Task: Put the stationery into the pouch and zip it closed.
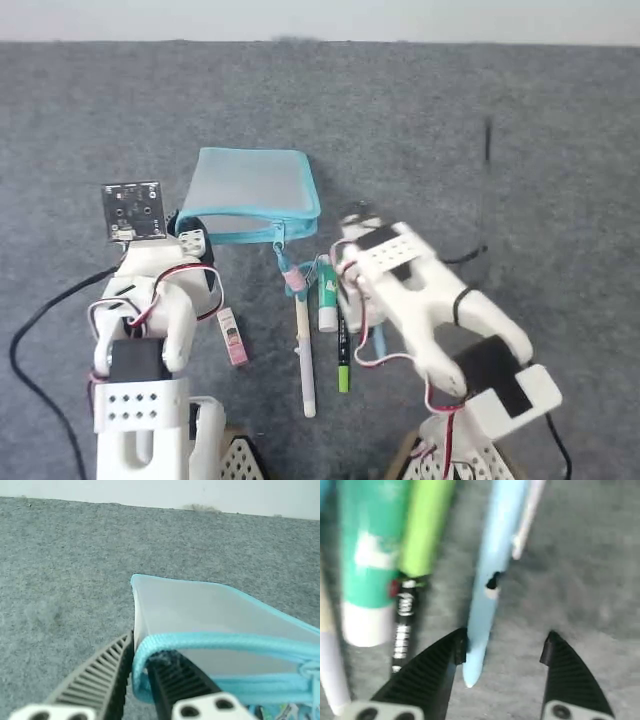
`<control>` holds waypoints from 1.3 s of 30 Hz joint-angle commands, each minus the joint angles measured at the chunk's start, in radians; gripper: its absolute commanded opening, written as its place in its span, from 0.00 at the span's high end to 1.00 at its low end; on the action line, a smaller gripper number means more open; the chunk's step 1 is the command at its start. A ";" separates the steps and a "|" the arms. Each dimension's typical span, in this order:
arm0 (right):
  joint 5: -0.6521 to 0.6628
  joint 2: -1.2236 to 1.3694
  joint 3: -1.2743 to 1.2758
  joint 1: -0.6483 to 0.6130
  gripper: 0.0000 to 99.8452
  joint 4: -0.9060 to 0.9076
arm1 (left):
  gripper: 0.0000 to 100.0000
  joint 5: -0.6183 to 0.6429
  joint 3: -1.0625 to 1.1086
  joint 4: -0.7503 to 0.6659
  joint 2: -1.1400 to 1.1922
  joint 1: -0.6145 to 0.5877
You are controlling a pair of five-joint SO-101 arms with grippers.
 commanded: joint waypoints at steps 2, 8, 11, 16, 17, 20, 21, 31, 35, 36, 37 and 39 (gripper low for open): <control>0.038 -0.054 0.031 0.157 0.83 -0.033 | 0.99 0.012 -0.019 -0.037 0.008 -0.003; 0.155 -0.035 0.101 0.180 0.99 -0.136 | 0.99 0.015 -0.018 -0.031 0.011 -0.006; 0.199 -0.028 0.097 0.229 0.99 -0.134 | 0.99 0.015 -0.016 -0.031 0.011 -0.006; 0.301 -0.051 0.081 0.320 0.99 -0.127 | 0.99 0.014 -0.015 -0.031 0.011 -0.008; 0.325 -0.061 0.081 0.332 0.99 -0.127 | 0.99 0.014 -0.013 -0.031 0.011 -0.008; 0.364 -0.088 0.081 0.351 0.99 -0.105 | 0.99 0.014 -0.012 -0.031 0.011 -0.008; 0.367 -0.096 0.081 0.351 0.99 -0.096 | 0.99 0.012 -0.012 -0.031 0.011 -0.008; 0.408 -0.183 0.081 0.412 0.99 -0.079 | 0.99 0.012 -0.012 -0.031 0.011 -0.008; 0.423 -0.348 0.075 0.472 0.99 0.015 | 0.99 0.012 -0.010 -0.031 0.011 -0.008; 0.448 -0.409 0.074 0.473 0.99 0.047 | 0.99 0.012 -0.010 -0.031 0.011 -0.008; 0.477 -0.472 0.069 0.472 0.99 0.084 | 0.99 0.012 -0.010 -0.031 0.011 -0.008; 0.522 -0.605 0.023 0.441 0.99 0.194 | 0.99 0.012 -0.010 -0.031 0.011 -0.006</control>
